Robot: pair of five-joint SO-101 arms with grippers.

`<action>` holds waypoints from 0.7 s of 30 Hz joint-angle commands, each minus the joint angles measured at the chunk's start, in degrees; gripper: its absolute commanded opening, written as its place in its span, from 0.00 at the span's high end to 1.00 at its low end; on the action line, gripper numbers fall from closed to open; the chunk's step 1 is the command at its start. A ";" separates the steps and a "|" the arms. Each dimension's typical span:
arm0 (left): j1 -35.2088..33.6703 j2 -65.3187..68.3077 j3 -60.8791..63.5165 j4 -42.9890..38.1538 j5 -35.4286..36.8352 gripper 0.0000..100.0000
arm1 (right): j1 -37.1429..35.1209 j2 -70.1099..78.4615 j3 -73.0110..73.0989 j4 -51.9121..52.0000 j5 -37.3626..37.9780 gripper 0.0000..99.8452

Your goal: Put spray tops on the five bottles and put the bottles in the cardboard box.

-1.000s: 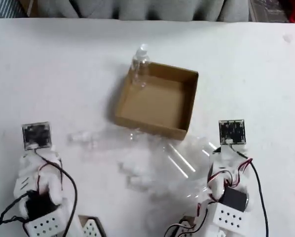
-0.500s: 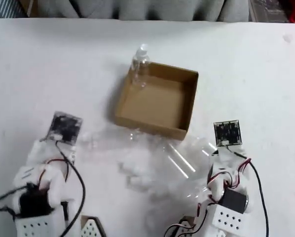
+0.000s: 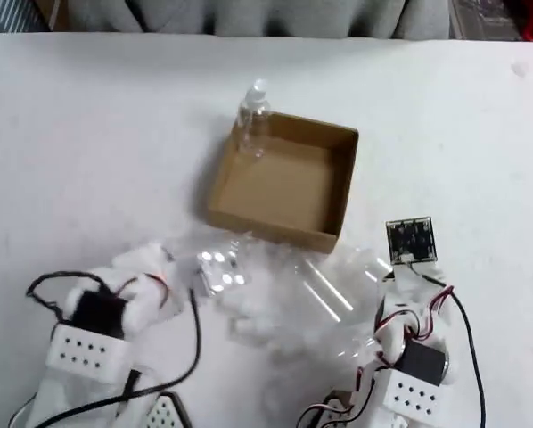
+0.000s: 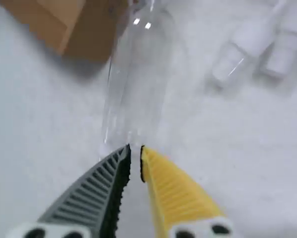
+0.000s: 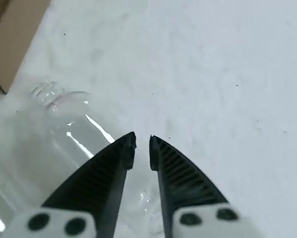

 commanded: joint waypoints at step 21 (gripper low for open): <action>13.05 14.55 -13.36 -7.91 -1.76 0.75 | -0.48 -0.13 0.62 0.75 3.08 0.97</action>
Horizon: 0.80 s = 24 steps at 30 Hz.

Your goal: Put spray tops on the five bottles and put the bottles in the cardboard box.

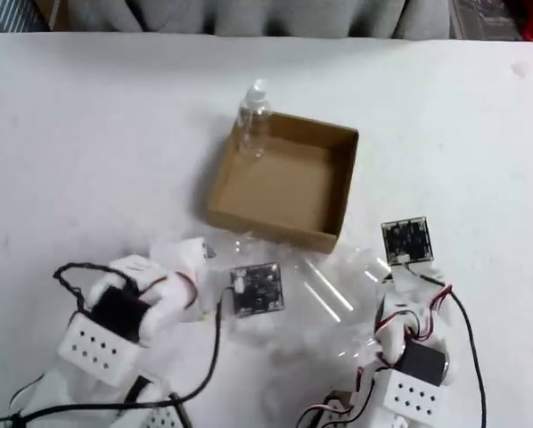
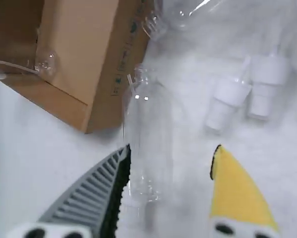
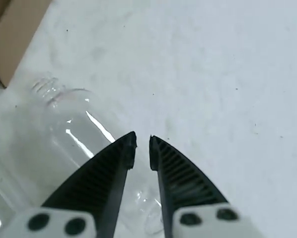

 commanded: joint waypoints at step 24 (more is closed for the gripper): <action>-3.03 38.81 -20.22 -12.48 -0.35 0.75 | -3.38 0.31 0.35 0.66 2.29 0.97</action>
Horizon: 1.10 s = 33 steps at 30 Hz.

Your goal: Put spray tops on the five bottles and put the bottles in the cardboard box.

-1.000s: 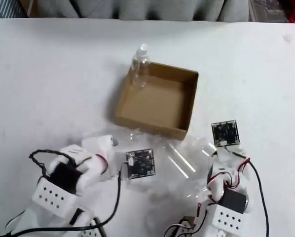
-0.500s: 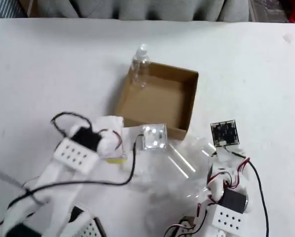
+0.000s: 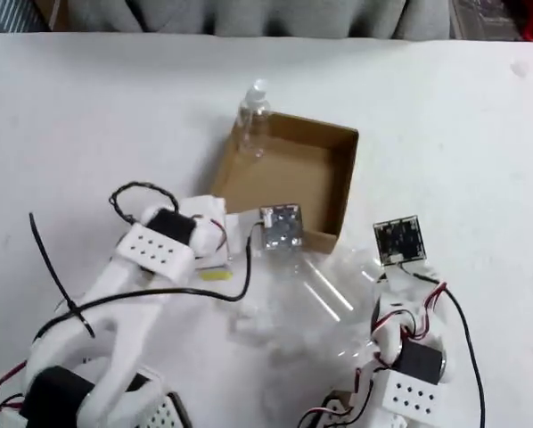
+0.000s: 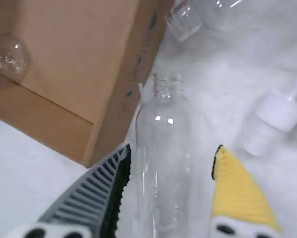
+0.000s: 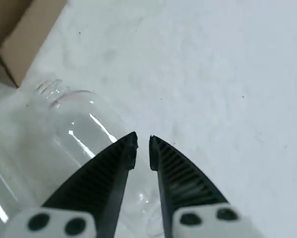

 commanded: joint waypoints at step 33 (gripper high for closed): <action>-0.13 17.10 -10.29 -0.97 -0.35 0.74 | -1.01 -0.13 0.79 0.48 1.76 0.97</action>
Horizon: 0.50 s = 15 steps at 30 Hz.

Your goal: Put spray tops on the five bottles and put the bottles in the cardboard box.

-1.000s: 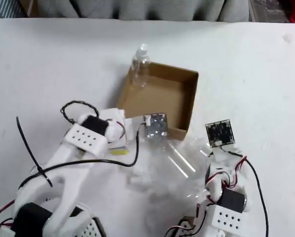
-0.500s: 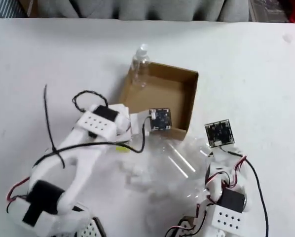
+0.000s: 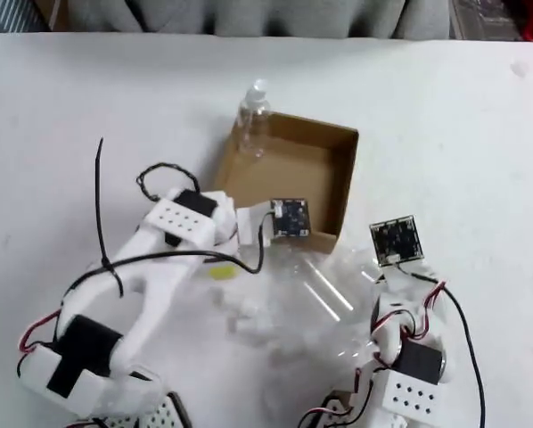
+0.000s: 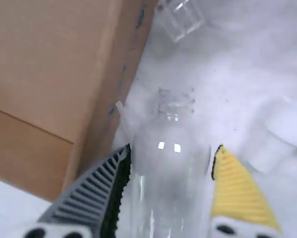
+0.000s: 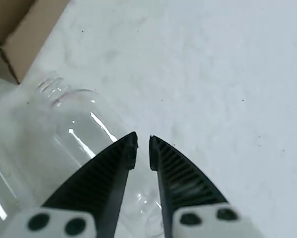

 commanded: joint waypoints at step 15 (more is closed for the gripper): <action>-3.03 -0.13 -1.14 -1.67 -0.09 0.66 | -0.92 -0.13 0.88 0.48 0.53 0.97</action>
